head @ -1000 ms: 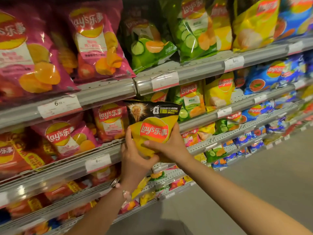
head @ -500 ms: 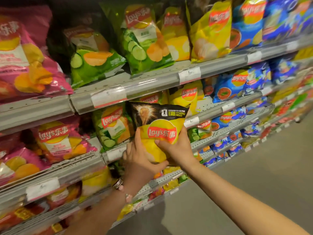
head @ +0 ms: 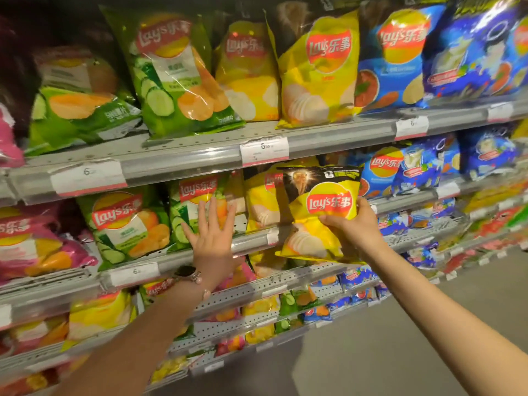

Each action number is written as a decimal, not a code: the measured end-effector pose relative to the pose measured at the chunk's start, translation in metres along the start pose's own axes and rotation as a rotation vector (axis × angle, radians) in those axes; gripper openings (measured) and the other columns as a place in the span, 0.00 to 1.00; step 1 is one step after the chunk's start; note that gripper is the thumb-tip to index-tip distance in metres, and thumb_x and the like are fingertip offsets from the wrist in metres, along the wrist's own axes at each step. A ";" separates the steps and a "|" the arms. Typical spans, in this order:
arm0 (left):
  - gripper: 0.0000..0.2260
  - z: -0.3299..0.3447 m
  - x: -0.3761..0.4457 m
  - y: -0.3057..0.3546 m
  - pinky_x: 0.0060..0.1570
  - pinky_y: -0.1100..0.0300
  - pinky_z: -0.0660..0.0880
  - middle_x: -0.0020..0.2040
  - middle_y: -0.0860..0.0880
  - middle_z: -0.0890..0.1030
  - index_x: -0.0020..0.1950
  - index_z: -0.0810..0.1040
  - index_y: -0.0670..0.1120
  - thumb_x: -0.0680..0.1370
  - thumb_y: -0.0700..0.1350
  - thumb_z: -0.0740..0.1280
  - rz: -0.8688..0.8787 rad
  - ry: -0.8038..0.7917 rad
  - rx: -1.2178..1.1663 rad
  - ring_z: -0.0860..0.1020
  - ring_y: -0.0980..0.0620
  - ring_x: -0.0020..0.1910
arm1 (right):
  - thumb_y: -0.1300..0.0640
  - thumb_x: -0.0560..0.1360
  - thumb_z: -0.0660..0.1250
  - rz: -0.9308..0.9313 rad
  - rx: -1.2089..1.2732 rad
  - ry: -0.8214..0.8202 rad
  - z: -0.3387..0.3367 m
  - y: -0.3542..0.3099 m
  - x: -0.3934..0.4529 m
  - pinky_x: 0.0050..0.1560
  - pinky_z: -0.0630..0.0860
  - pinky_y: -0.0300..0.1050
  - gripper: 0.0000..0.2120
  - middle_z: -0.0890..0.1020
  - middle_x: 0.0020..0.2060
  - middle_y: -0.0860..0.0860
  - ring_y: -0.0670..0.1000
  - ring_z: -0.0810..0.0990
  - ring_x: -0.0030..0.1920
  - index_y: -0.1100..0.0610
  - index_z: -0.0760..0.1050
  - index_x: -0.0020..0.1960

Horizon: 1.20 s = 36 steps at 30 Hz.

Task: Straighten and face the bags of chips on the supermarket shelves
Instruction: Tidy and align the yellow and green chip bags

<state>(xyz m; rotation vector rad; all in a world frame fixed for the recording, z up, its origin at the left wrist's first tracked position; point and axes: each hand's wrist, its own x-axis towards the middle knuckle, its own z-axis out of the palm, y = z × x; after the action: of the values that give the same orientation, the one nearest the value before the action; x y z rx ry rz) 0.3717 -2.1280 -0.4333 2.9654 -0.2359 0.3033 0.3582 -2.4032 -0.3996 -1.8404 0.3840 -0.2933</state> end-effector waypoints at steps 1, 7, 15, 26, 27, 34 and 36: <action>0.58 0.004 0.005 0.003 0.66 0.31 0.36 0.76 0.45 0.31 0.76 0.33 0.57 0.65 0.60 0.76 -0.035 -0.003 0.022 0.31 0.41 0.74 | 0.57 0.63 0.79 -0.017 -0.018 0.019 -0.010 0.001 0.009 0.57 0.75 0.52 0.36 0.78 0.56 0.55 0.55 0.78 0.56 0.59 0.66 0.66; 0.59 0.024 0.025 0.015 0.65 0.28 0.42 0.76 0.42 0.30 0.67 0.24 0.60 0.67 0.52 0.78 -0.141 0.004 0.112 0.31 0.37 0.74 | 0.57 0.64 0.79 -0.058 0.017 0.052 -0.032 0.001 0.059 0.61 0.74 0.56 0.38 0.77 0.60 0.58 0.57 0.77 0.58 0.60 0.66 0.68; 0.43 0.042 0.033 0.013 0.61 0.24 0.56 0.77 0.38 0.53 0.76 0.55 0.55 0.71 0.25 0.68 -0.153 0.264 0.234 0.43 0.36 0.75 | 0.59 0.65 0.78 -0.121 0.010 0.005 -0.019 0.005 0.096 0.58 0.76 0.54 0.26 0.80 0.53 0.54 0.56 0.79 0.54 0.56 0.71 0.59; 0.39 0.041 0.035 0.019 0.52 0.27 0.71 0.70 0.35 0.69 0.72 0.70 0.52 0.64 0.30 0.77 -0.152 0.397 0.420 0.67 0.32 0.69 | 0.60 0.68 0.76 -0.153 0.007 -0.200 0.006 -0.003 0.130 0.51 0.75 0.45 0.26 0.77 0.50 0.49 0.50 0.77 0.50 0.56 0.69 0.61; 0.38 0.040 0.037 0.019 0.51 0.29 0.73 0.69 0.36 0.70 0.71 0.71 0.52 0.65 0.30 0.76 -0.146 0.416 0.446 0.69 0.32 0.68 | 0.60 0.67 0.77 -0.145 0.011 -0.215 0.007 -0.001 0.133 0.52 0.75 0.47 0.28 0.77 0.51 0.50 0.50 0.77 0.52 0.56 0.69 0.63; 0.36 0.042 0.040 0.019 0.48 0.31 0.75 0.69 0.35 0.71 0.70 0.72 0.54 0.66 0.31 0.76 -0.168 0.444 0.508 0.70 0.32 0.67 | 0.56 0.70 0.75 -0.069 -0.022 -0.286 0.004 0.016 0.148 0.58 0.75 0.51 0.30 0.75 0.59 0.53 0.52 0.75 0.57 0.56 0.65 0.67; 0.36 0.041 0.039 0.021 0.49 0.30 0.75 0.68 0.35 0.71 0.69 0.74 0.55 0.65 0.34 0.78 -0.172 0.426 0.518 0.70 0.32 0.67 | 0.56 0.70 0.75 -0.053 -0.040 -0.268 0.005 0.020 0.149 0.61 0.74 0.53 0.32 0.75 0.61 0.55 0.53 0.74 0.59 0.57 0.63 0.69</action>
<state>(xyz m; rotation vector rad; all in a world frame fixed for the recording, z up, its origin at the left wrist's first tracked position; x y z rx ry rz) 0.4133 -2.1609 -0.4614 3.2671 0.1784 1.1019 0.4940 -2.4646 -0.4188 -1.9018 0.1566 -0.0736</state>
